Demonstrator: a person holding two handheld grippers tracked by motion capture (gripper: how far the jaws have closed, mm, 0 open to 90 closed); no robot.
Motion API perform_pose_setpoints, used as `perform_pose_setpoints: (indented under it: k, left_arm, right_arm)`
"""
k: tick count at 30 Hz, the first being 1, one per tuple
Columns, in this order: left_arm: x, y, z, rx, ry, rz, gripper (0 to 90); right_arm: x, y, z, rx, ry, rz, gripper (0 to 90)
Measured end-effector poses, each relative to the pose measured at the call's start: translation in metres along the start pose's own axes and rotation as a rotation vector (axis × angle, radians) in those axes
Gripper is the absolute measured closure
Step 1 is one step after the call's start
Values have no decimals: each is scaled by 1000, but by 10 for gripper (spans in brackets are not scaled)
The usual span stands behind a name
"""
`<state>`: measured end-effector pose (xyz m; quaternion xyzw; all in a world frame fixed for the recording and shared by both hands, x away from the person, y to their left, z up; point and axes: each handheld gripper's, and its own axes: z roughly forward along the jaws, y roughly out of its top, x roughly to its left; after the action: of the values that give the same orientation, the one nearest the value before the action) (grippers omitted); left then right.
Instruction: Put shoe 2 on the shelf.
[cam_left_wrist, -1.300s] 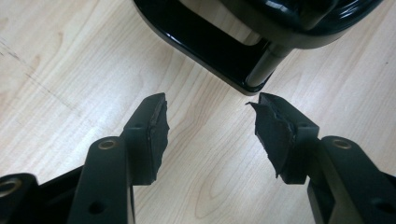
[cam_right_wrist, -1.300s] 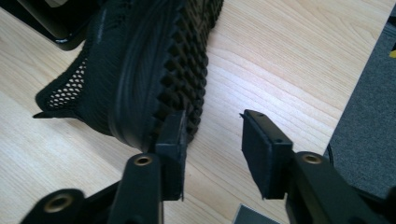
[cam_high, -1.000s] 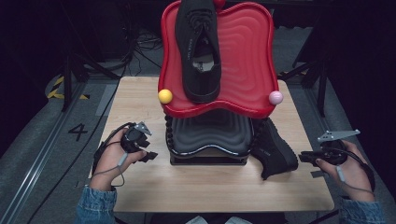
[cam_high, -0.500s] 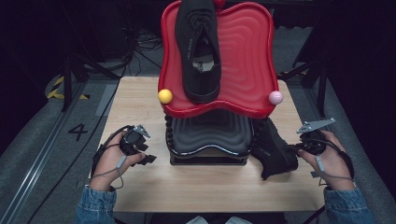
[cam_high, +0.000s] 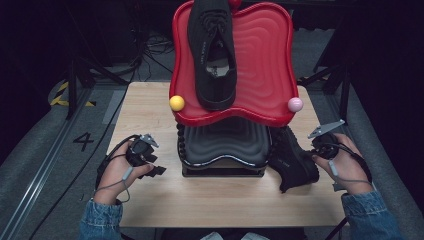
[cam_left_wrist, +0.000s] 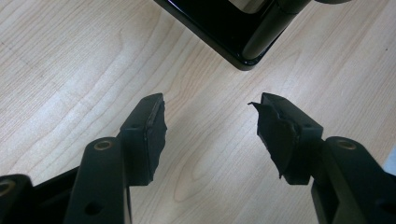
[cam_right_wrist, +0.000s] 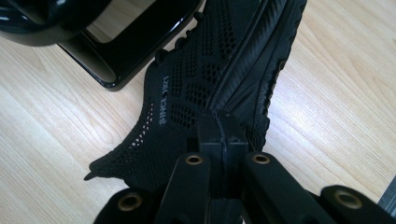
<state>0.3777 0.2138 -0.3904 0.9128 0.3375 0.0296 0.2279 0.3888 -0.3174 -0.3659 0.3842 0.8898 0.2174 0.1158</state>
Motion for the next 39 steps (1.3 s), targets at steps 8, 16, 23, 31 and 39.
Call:
perform_pose_setpoints:
  k: [8, 16, 23, 31, 39]
  left_arm:
    - [0, -1, 0, 2, -8, -3, 418]
    - [0, -3, 0, 5, -9, -4, 413]
    - [1, -5, 0, 10, -9, -4, 416]
    - [-1, -4, 2, 22, -11, -4, 414]
    - [-1, -3, 2, 20, -7, 7, 413]
  right_arm:
    - [-2, 1, 6, 46, -25, -13, 900]
    - [-9, 2, 3, 78, -51, -37, 900]
    - [-26, -2, -3, 83, -71, -9, 900]
    - [-53, -11, -6, 142, -110, 43, 900]
    - [-75, -28, -32, 114, -190, 104, 900]
